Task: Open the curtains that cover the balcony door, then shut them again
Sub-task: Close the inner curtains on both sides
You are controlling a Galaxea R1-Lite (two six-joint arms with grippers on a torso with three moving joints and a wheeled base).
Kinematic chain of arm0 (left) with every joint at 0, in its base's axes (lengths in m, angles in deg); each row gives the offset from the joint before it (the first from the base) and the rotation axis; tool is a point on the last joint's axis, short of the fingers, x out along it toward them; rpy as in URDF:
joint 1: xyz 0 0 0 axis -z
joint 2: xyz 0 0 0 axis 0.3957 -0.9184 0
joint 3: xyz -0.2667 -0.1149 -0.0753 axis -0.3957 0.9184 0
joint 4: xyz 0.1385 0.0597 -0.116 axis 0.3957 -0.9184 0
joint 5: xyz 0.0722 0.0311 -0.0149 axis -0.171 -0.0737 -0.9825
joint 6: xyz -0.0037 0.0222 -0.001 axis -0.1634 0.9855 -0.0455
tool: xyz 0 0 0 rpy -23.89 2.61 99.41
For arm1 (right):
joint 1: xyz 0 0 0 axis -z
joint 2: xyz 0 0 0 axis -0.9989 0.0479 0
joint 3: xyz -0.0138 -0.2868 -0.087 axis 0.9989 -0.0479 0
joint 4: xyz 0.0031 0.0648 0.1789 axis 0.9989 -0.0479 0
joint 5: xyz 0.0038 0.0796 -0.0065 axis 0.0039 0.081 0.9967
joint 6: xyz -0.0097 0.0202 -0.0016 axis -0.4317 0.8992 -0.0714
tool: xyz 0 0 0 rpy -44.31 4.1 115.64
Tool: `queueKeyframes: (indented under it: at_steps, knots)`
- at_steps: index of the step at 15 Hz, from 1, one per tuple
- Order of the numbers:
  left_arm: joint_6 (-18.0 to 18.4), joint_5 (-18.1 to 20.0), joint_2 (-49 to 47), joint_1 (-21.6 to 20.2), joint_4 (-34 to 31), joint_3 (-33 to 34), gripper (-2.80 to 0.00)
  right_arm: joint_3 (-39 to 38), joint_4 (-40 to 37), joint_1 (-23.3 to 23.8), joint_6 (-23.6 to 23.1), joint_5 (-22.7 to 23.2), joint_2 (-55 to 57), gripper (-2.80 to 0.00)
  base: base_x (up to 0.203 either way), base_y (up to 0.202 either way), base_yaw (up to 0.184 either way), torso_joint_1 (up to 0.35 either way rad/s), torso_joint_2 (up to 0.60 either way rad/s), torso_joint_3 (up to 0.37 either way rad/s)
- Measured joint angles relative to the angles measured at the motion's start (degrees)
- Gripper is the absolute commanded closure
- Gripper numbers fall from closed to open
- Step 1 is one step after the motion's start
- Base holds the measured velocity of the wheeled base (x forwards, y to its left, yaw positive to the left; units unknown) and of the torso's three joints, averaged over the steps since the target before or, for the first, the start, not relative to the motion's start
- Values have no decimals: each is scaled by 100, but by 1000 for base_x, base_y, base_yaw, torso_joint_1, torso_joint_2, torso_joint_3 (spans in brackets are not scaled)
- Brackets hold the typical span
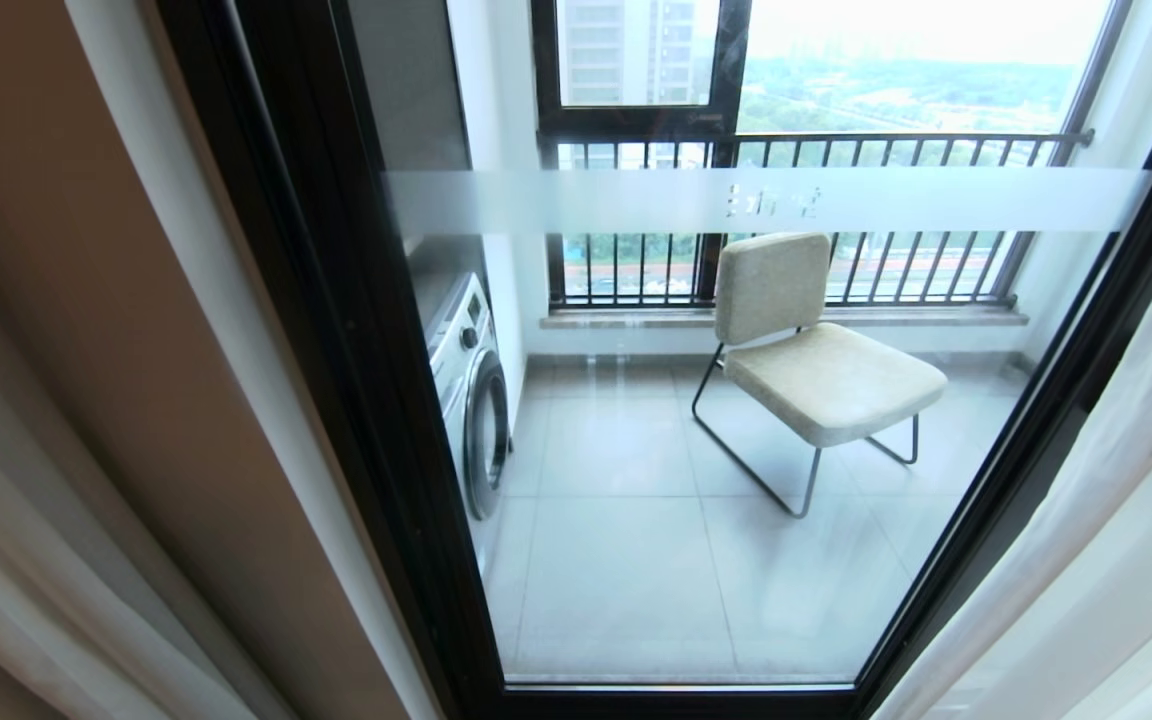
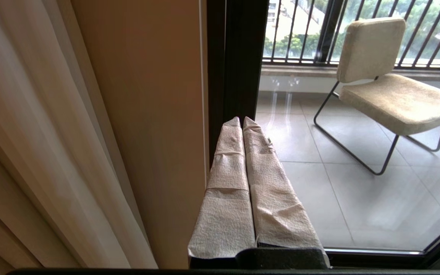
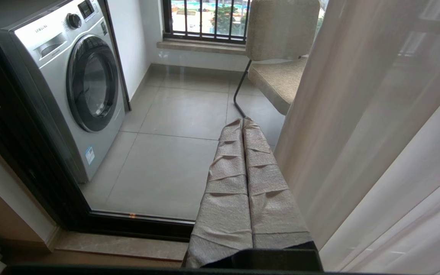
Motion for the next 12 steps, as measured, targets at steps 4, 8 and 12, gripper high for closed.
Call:
queueKeyframes:
  at_steps: [4, 8, 12]
  knots:
    - [-2, -43, -89, 0, -29, -712, 0, 0, 0, 0, -2, 0, 0, 0, 0, 0, 0, 0, 0, 0]
    - [0, -380, -837, 7, -9, -1628, 0, 0, -2, 0, -1, 0, 0, 0, 0, 0, 0, 0, 0, 0]
    - [6, -1281, -2204, 5, 14, -2811, 0, 0, 0, 0, -2, 0, 0, 0, 0, 0, 0, 0, 0, 0]
